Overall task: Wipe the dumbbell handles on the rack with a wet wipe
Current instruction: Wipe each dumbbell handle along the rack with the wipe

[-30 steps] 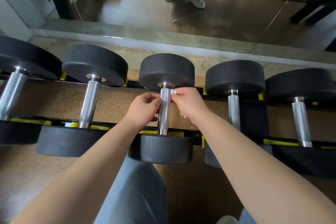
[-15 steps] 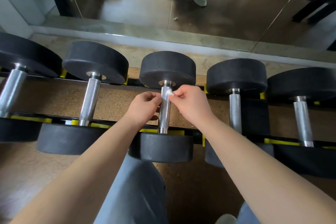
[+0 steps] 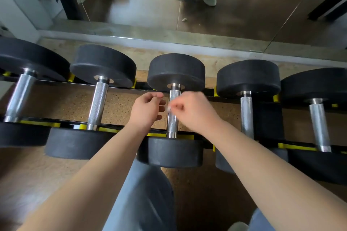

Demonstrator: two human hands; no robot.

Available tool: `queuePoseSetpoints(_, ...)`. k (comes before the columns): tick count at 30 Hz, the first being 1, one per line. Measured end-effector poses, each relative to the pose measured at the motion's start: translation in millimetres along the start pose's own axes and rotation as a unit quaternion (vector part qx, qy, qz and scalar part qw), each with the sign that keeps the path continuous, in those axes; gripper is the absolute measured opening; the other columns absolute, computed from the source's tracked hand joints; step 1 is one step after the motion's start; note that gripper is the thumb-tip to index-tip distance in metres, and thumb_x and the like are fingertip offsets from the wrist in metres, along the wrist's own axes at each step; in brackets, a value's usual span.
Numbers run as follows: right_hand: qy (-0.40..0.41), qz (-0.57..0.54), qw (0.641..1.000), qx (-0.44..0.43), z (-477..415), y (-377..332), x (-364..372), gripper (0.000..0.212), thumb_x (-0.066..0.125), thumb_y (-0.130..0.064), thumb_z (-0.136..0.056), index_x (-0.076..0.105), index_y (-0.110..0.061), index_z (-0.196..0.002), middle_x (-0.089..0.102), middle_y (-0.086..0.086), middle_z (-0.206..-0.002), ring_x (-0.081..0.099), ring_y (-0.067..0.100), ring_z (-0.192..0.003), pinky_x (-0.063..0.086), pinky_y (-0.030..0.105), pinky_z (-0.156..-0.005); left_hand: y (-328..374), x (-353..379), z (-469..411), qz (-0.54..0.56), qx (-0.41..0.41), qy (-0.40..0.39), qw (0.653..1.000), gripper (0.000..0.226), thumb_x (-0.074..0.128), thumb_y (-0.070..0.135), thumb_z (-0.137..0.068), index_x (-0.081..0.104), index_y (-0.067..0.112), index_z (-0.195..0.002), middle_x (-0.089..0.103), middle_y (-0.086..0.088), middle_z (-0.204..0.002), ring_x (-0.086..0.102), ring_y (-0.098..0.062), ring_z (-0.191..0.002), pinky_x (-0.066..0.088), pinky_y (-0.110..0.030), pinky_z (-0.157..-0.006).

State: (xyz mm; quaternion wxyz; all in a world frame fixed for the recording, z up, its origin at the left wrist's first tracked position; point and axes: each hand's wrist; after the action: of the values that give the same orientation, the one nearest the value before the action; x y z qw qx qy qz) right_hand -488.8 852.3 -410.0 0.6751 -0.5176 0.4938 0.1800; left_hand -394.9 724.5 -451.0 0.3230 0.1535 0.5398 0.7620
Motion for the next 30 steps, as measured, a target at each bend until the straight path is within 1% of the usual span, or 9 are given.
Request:
queuePoseSetpoints(3,-0.153,0.035,0.987,-0.033,10.7,-7.2,-0.9,0.016,0.067,-0.03,-0.098,0.082,-0.029,-0.101,0.055,-0.016,-0.064,0.053,0.0,-0.06,0.041,0.017,-0.061,-1.1,-2.7,1.0,0.021,-0.022,0.015,0.999,0.017,0.055,0.02,-0.102,0.072,0.021,-0.102,0.073,0.0,-0.092,0.067,-0.018,-0.082,0.051,-0.032,-0.066)
queuePoseSetpoints(6,-0.051,-0.024,0.997,0.043,-10.6,-3.4,3.3,0.018,0.069,-0.036,-0.094,0.083,-0.026,-0.088,0.065,-0.013,-0.063,0.057,0.006,-0.063,0.049,0.026,-0.064,2.7,-0.7,3.5,0.028,-0.038,-0.002,0.999,0.018,0.053,0.02,-0.102,0.071,0.021,-0.102,0.072,0.0,-0.092,0.067,-0.017,-0.082,0.053,-0.031,-0.068)
queuePoseSetpoints(9,0.077,-0.057,0.99,0.103,-21.3,-4.3,14.9,0.019,0.066,-0.035,-0.098,0.081,-0.03,-0.107,0.077,-0.006,-0.098,0.068,0.011,-0.087,0.059,0.031,-0.079,3.2,-2.4,5.1,0.032,-0.034,-0.01,0.999,0.017,0.057,0.022,-0.1,0.074,0.022,-0.102,0.072,0.004,-0.087,0.066,-0.014,-0.08,0.051,-0.029,-0.064)
queuePoseSetpoints(11,0.108,-0.022,0.99,0.086,-15.3,-3.9,24.1,0.02,0.064,-0.034,-0.1,0.079,-0.032,-0.111,0.071,-0.003,-0.102,0.066,0.013,-0.088,0.059,0.032,-0.076,1.1,-5.5,5.9,0.058,-0.031,-0.026,0.997,0.014,0.062,0.02,-0.098,0.075,0.022,-0.103,0.072,0.006,-0.083,0.066,-0.012,-0.078,0.051,-0.028,-0.063)
queuePoseSetpoints(15,0.048,-0.026,0.998,0.044,0.1,5.5,21.5,0.016,0.068,-0.035,-0.096,0.083,-0.031,-0.097,0.063,-0.007,-0.087,0.06,0.012,-0.078,0.053,0.033,-0.071,-1.1,-11.7,7.4,0.082,-0.028,-0.09,0.992,0.015,0.065,0.007,-0.097,0.072,0.016,-0.107,0.075,0.0,-0.087,0.068,-0.012,-0.078,0.055,-0.025,-0.068)
queuePoseSetpoints(19,0.009,-0.106,0.99,0.092,8.1,11.0,11.1,0.022,0.07,-0.031,-0.096,0.078,-0.028,-0.116,0.068,-0.016,-0.101,0.061,0.0,-0.087,0.043,0.011,-0.073,1.4,-19.8,14.6,0.055,0.005,-0.163,0.985,0.021,0.071,-0.001,-0.091,0.072,0.012,-0.107,0.075,-0.003,-0.094,0.072,-0.013,-0.083,0.059,-0.025,-0.076)
queuePoseSetpoints(22,0.068,-0.175,0.97,0.157,7.1,12.2,15.2,0.02,0.075,-0.036,-0.092,0.074,-0.028,-0.11,0.07,-0.016,-0.095,0.063,-0.005,-0.085,0.042,0.01,-0.068,4.9,-16.5,14.1,-0.066,0.08,-0.111,0.988,0.014,0.076,0.002,-0.089,0.075,0.015,-0.096,0.077,-0.002,-0.089,0.073,-0.013,-0.082,0.061,-0.027,-0.079)
queuePoseSetpoints(26,0.106,-0.202,0.954,0.192,5.0,13.2,17.7,0.014,0.069,-0.032,-0.096,0.072,-0.028,-0.109,0.067,-0.018,-0.099,0.059,-0.006,-0.086,0.04,0.009,-0.068,11.6,-4.3,-0.8,-0.051,0.104,-0.012,0.993,0.015,0.075,0.005,-0.089,0.076,0.019,-0.095,0.078,0.001,-0.086,0.075,-0.01,-0.082,0.063,-0.032,-0.083)
queuePoseSetpoints(30,0.086,-0.196,0.952,0.219,7.3,19.8,17.8,0.017,0.064,-0.027,-0.1,0.072,-0.027,-0.115,0.066,-0.016,-0.106,0.059,0.0,-0.097,0.042,0.013,-0.075,6.7,-3.1,4.9,-0.145,0.114,-0.052,0.982,0.015,0.072,0.016,-0.093,0.082,0.026,-0.097,0.079,0.008,-0.088,0.076,-0.009,-0.084,0.062,-0.037,-0.086)
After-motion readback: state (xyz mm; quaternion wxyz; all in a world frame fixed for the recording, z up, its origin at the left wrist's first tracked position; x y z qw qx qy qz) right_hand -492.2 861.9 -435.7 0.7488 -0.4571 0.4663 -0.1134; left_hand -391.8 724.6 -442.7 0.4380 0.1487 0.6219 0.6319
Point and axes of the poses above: each hand's wrist, its own z-axis away from the middle knuckle, its own x-axis out of the palm, y = z × x
